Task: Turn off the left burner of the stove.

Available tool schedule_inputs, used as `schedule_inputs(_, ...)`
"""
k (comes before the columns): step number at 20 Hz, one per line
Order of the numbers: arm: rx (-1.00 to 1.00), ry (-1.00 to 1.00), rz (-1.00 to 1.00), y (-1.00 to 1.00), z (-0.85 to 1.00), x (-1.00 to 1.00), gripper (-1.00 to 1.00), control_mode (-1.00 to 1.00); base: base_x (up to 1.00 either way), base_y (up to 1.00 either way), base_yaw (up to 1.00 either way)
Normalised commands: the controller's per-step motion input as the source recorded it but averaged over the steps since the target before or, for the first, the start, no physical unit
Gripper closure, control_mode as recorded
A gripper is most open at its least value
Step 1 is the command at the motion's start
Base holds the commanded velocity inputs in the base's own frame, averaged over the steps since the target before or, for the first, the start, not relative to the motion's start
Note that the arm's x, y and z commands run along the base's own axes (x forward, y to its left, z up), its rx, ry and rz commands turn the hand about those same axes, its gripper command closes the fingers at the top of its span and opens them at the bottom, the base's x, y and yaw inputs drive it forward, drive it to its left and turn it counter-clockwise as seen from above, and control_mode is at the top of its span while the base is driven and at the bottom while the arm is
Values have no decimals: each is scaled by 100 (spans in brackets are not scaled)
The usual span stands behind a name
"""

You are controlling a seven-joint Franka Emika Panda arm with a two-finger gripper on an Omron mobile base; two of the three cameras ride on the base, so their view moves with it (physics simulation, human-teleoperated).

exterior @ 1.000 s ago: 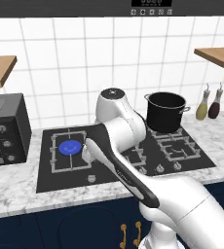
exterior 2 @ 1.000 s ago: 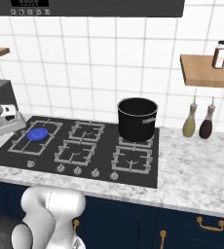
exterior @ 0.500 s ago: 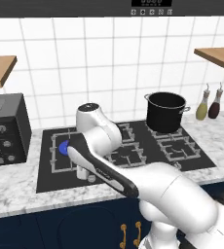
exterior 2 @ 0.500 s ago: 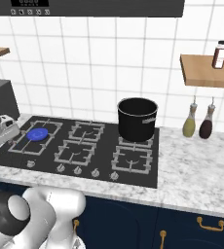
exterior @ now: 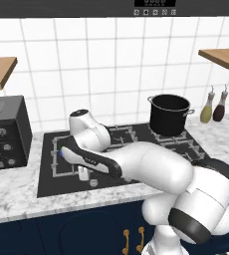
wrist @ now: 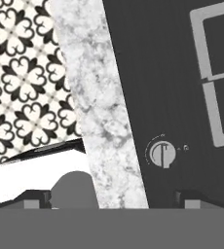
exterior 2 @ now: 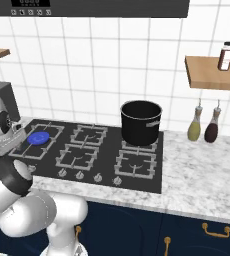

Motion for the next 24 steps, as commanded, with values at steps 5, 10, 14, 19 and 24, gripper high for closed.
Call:
schedule_inputs(5,-1,-15,0,-1,-46,25,-100,-100,0,0,0)
schedule_inputs(10,-1,-10,0,-14,-36,10,-100,-100,0,0,0)
schedule_inputs(14,0,-1,1,-17,-23,4,-100,-100,0,0,0)
schedule_inputs(19,0,3,0,-5,-28,19,-100,-100,0,0,0)
schedule_inputs(24,0,4,0,0,-33,23,-100,-100,0,0,0)
